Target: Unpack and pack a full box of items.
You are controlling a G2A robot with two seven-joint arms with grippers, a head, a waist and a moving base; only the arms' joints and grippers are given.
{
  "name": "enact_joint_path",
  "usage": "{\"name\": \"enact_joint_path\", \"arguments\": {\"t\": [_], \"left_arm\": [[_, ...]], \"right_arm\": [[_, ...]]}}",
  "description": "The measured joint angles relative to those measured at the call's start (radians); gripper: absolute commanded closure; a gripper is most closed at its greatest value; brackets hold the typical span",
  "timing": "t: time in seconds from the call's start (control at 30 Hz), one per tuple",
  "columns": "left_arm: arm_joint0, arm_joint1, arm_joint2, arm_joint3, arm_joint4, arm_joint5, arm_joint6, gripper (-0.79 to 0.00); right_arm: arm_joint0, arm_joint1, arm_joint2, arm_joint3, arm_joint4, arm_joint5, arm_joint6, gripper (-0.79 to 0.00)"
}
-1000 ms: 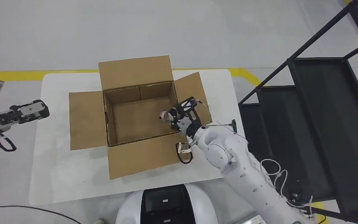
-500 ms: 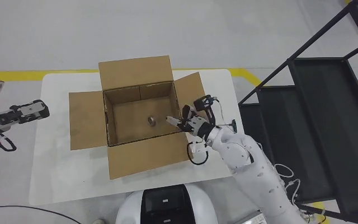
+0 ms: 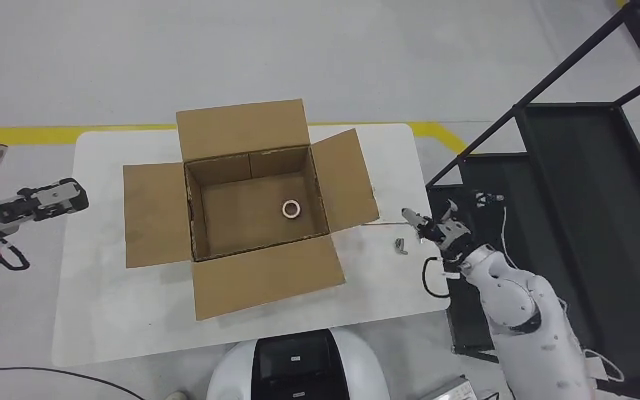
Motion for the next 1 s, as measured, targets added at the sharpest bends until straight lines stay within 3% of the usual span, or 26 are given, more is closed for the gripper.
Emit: {"name": "enact_joint_path", "arguments": {"t": [0.07, 0.3, 0.37, 0.53, 0.8, 1.0], "left_arm": [[0.000, 0.000, 0.000, 0.000, 0.000, 0.000, 0.000, -0.785], [0.000, 0.000, 0.000, 0.000, 0.000, 0.000, 0.000, -0.785], [0.000, 0.000, 0.000, 0.000, 0.000, 0.000, 0.000, -0.785], [0.000, 0.000, 0.000, 0.000, 0.000, 0.000, 0.000, -0.785], [0.000, 0.000, 0.000, 0.000, 0.000, 0.000, 0.000, -0.785], [0.000, 0.000, 0.000, 0.000, 0.000, 0.000, 0.000, -0.785]], "right_arm": [[0.013, 0.000, -0.025, 0.052, -0.052, 0.013, 0.002, -0.785], [0.073, -0.004, -0.132, 0.231, -0.217, 0.057, -0.026, -0.631], [0.091, -0.007, -0.152, 0.269, -0.237, 0.086, -0.027, -0.554], [0.139, -0.014, -0.206, 0.350, -0.263, 0.150, -0.015, -0.477], [0.179, -0.021, -0.259, 0.395, -0.306, 0.187, -0.019, -0.222], [0.183, -0.022, -0.287, 0.393, -0.378, 0.219, -0.018, -0.215]]}}
